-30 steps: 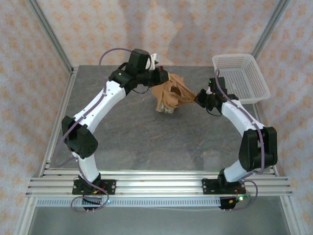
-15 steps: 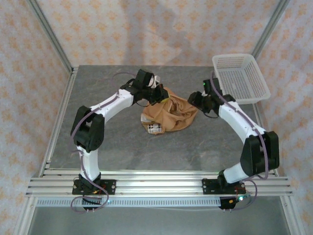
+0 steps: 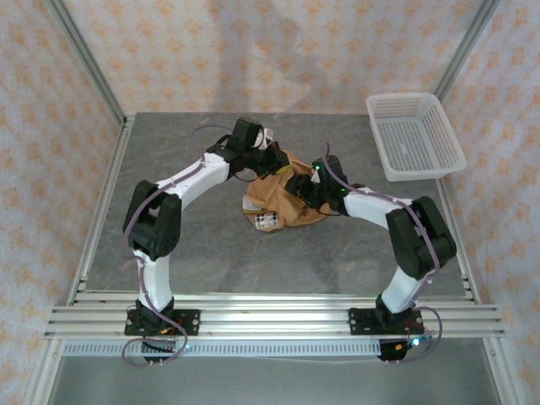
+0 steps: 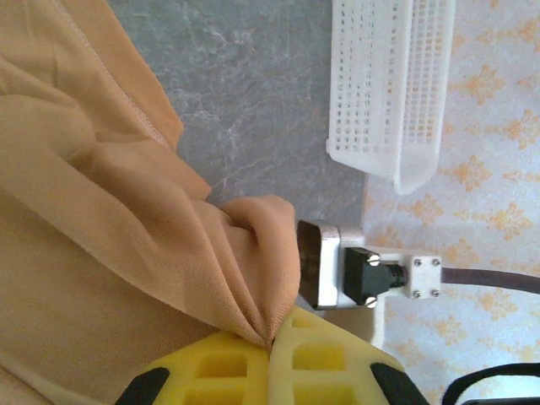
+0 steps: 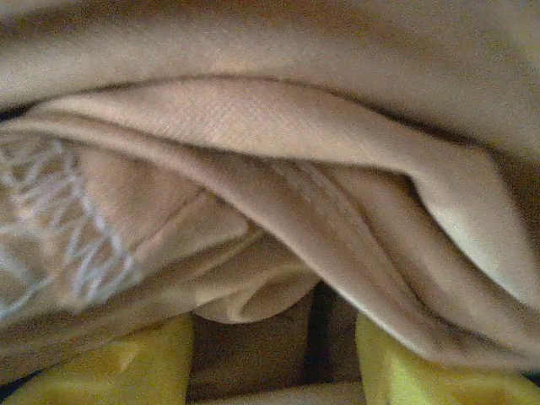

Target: Fold the inside-out t-shirt

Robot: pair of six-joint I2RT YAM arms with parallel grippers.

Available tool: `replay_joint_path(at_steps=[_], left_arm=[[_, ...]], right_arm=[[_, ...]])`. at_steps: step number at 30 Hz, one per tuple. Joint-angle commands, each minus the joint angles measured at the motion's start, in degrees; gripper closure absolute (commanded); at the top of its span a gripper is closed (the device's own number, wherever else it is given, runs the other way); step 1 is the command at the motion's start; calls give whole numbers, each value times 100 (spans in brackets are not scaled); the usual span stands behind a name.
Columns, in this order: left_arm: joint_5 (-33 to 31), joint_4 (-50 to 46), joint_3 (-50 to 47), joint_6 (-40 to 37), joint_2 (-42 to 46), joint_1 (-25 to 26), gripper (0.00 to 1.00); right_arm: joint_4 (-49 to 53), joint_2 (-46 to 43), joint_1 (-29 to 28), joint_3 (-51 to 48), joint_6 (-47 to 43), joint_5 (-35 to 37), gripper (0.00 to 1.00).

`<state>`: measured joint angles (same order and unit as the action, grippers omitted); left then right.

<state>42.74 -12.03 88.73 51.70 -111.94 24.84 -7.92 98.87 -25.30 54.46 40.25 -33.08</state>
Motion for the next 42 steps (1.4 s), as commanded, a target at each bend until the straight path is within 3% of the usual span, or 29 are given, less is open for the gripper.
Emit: replay_joint_path(at_steps=[1, 2, 5, 7, 10, 13, 15, 19, 24, 31, 34, 35, 36, 38, 39, 42], left_arm=[[-48, 385, -66, 220, -41, -59, 100], [-31, 439, -75, 264, -68, -73, 100], [-12, 493, -51, 315, -100, -100, 100], [-20, 412, 7, 268, -97, -184, 100], [-117, 109, 134, 94, -65, -441, 100], [-486, -399, 302, -270, -16, -708, 100], [-802, -764, 398, -524, -9, -810, 99], [-1049, -1008, 395, -743, -80, -843, 80], [-1235, -918, -49, -843, 13, -844, 43], [-1376, -972, -1228, -1227, 704, -782, 40], [-1321, -624, -1833, -1133, 954, -588, 36], [-1324, -527, -1973, -1090, 996, -503, 34], [-1319, -427, -2060, -1063, 1005, -430, 31], [-1304, -206, -2136, -988, 923, -281, 29], [-1274, -150, -2120, -965, 854, -234, 29], [-1181, -119, -1896, -931, 537, -162, 29]], right_arm=[[-1292, 305, -82, -48, 387, 3, 47], [-1333, 405, -111, 27, 408, 45, 52], [-1339, 506, -115, 211, 481, -28, 87], [-1158, 226, -100, 215, 482, -101, 100], [-179, -658, -29, 257, 150, 87, 100], [1827, -1697, 81, 612, -524, 920, 100], [2565, -2257, 223, 651, -750, 1277, 100], [2957, -3052, 671, 275, -747, 1102, 100], [2996, -3020, 844, -9, -751, 1066, 100], [2990, -2122, 1227, 472, -718, 1073, 100], [3453, -1823, 1355, 869, -836, 1398, 100], [3645, -1761, 1399, 939, -873, 1616, 99], [3788, -1727, 1445, 971, -885, 1782, 91], [3932, -1702, 1548, 883, -933, 2053, 57], [4022, -1706, 1563, 842, -944, 2200, 49], [4104, -1841, 1563, 705, -1033, 2324, 43]])
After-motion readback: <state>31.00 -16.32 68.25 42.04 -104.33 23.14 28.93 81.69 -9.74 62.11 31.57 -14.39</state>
